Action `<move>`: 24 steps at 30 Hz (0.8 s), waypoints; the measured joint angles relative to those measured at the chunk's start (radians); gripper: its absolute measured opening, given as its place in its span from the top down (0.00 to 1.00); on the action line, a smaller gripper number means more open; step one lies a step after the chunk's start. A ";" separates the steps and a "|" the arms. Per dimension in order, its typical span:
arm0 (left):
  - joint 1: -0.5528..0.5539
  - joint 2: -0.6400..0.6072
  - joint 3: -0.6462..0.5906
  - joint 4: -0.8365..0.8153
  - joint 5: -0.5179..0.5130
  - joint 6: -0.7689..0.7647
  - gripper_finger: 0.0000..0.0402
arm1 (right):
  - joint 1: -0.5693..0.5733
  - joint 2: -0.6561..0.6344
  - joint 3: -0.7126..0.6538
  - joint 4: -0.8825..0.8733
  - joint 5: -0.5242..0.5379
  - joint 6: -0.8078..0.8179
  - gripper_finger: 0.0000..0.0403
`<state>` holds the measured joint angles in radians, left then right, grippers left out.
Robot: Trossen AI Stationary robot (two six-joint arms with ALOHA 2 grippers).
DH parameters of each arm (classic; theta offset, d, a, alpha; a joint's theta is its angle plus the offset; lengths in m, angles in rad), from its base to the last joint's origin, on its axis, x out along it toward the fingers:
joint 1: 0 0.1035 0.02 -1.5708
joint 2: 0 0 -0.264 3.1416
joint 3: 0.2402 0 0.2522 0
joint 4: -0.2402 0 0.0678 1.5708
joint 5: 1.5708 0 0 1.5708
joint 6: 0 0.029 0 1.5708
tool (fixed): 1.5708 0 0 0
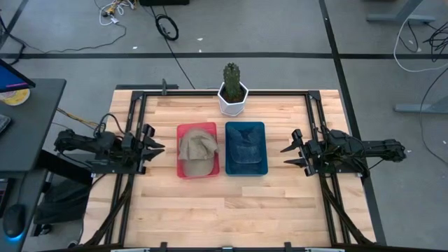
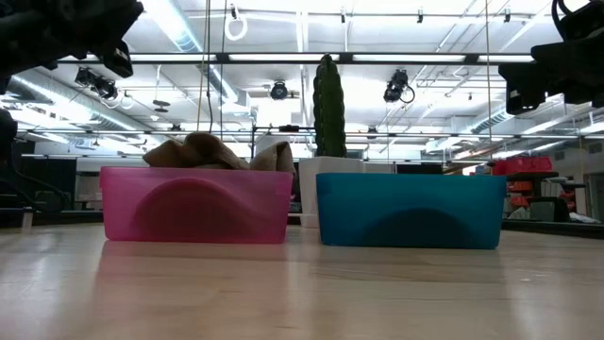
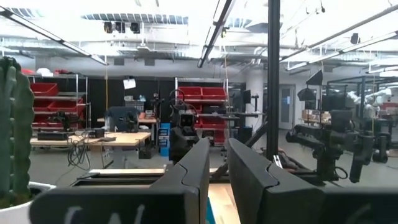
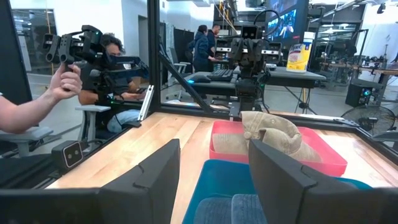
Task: Pick & Place hat
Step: Return to Home Position
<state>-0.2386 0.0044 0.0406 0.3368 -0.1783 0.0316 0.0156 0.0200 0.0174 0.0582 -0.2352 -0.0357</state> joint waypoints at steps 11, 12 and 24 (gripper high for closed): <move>0.000 -0.001 -0.030 -0.002 -0.001 -0.038 0.85 | 0.000 0.000 0.000 0.000 0.000 0.000 0.52; 0.001 0.000 -0.032 -0.027 0.000 -0.031 0.85 | 0.000 0.000 0.000 0.000 0.000 0.000 0.52; 0.006 0.001 -0.032 -0.087 0.010 0.012 0.85 | 0.000 0.000 0.000 0.000 0.000 0.000 0.52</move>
<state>-0.2329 0.0054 0.0090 0.2496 -0.1680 0.0434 0.0157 0.0204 0.0174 0.0584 -0.2353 -0.0354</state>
